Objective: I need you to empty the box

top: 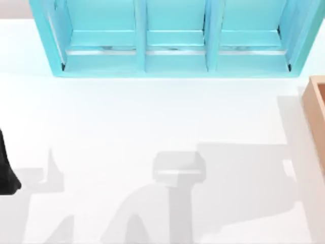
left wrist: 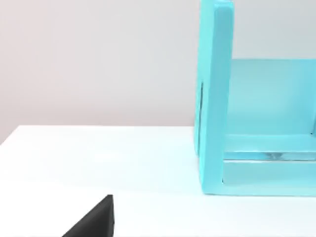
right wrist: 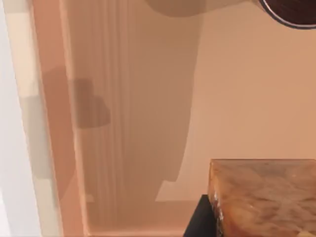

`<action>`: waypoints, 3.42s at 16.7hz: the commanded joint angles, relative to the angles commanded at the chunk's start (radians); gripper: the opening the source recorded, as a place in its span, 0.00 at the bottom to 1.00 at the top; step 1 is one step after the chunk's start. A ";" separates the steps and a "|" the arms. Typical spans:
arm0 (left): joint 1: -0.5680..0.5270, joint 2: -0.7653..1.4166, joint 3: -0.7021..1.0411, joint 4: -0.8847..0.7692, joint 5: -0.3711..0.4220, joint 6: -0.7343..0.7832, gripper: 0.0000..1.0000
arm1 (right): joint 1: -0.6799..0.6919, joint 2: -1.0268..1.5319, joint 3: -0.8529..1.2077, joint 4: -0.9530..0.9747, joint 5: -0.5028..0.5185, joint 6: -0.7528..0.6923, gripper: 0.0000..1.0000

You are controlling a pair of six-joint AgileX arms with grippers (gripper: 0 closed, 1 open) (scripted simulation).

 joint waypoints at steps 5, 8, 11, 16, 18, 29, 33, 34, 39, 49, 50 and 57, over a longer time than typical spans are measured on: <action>0.000 0.000 0.000 0.000 0.000 0.000 1.00 | 0.317 0.230 0.187 0.022 0.030 0.292 0.00; 0.000 0.000 0.000 0.000 0.000 0.000 1.00 | 0.475 0.370 0.300 0.051 0.021 0.448 0.00; 0.000 0.000 0.000 0.000 0.000 0.000 1.00 | 0.565 0.481 0.395 0.088 -0.005 0.552 0.00; 0.000 0.000 0.000 0.000 0.000 0.000 1.00 | 0.607 0.571 0.468 0.123 -0.033 0.624 0.00; 0.000 0.000 0.000 0.000 0.000 0.000 1.00 | 0.607 0.571 0.468 0.123 -0.033 0.624 0.00; 0.000 0.000 0.000 0.000 0.000 0.000 1.00 | 0.608 0.612 0.356 0.277 -0.032 0.626 0.00; 0.000 0.000 0.000 0.000 0.000 0.000 1.00 | 0.608 0.612 0.356 0.277 -0.032 0.626 0.08; 0.000 0.000 0.000 0.000 0.000 0.000 1.00 | 0.608 0.612 0.356 0.277 -0.032 0.626 0.15; 0.000 0.000 0.000 0.000 0.000 0.000 1.00 | 0.608 0.612 0.356 0.277 -0.032 0.626 0.53; 0.000 0.000 0.000 0.000 0.000 0.000 1.00 | 0.608 0.612 0.356 0.277 -0.032 0.626 1.00; 0.000 0.000 0.000 0.000 0.000 0.000 1.00 | 0.608 0.612 0.356 0.277 -0.032 0.626 1.00; 0.000 0.000 0.000 0.000 0.000 0.000 1.00 | 0.606 0.606 0.385 0.242 -0.032 0.626 1.00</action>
